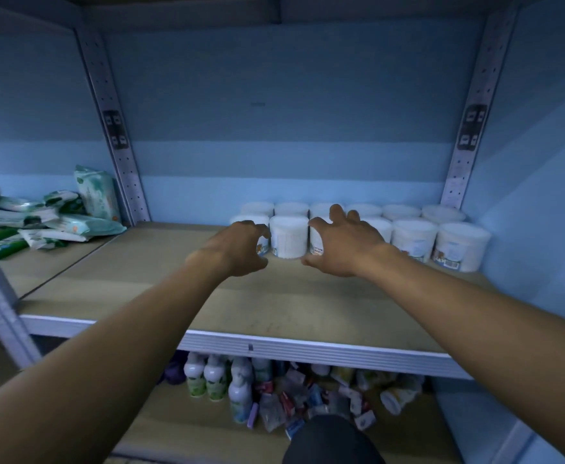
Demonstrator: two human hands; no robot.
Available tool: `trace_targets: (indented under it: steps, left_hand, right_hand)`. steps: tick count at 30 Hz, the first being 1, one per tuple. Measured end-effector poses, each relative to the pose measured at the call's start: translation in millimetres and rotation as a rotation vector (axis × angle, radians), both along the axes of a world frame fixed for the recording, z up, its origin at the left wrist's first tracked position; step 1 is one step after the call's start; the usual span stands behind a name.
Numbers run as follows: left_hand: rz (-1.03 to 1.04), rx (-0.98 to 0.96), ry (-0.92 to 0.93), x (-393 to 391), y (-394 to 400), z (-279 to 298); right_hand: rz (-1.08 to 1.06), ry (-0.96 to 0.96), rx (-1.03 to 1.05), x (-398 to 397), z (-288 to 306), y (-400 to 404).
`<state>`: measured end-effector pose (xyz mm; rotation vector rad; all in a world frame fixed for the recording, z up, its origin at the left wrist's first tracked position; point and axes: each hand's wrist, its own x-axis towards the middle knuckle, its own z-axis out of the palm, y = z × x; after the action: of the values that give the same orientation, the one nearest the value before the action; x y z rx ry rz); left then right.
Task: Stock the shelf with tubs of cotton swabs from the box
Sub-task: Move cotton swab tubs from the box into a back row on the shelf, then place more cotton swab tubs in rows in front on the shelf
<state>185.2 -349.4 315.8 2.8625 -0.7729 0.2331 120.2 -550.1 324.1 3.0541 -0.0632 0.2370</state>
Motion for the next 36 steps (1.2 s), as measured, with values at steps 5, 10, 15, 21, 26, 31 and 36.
trace_targets:
  steps: [5, 10, 15, 21, 26, 31, 36]
  left_hand:
    - [0.014, -0.033, -0.010, -20.1, -6.3, 6.6]
    - [0.023, -0.031, -0.020, -37.4, -0.2, 15.9]
    - [-0.003, -0.024, -0.035, -48.3, 2.6, 24.2]
    - [-0.092, -0.090, -0.006, -66.9, -10.7, 14.9]
    - [-0.187, -0.137, 0.031, -64.7, -35.3, 0.2]
    - [-0.277, -0.181, 0.033, -48.6, -63.7, -14.7]
    - [-0.369, -0.208, 0.046, -41.0, -98.4, -30.5]
  right_hand:
    - [0.011, -0.021, 0.007, -20.1, 4.2, -6.4]
    - [0.002, -0.013, 0.033, -42.4, 0.8, -6.8]
    - [-0.045, 0.003, 0.064, -64.2, -4.5, -8.4]
    - [-0.092, 0.016, 0.137, -87.3, -12.4, -17.4]
    - [-0.179, 0.043, 0.244, -92.0, -28.5, -37.2]
    - [-0.264, -0.002, 0.275, -93.3, -43.6, -59.9]
    - [-0.332, -0.089, 0.287, -97.3, -58.0, -82.6]
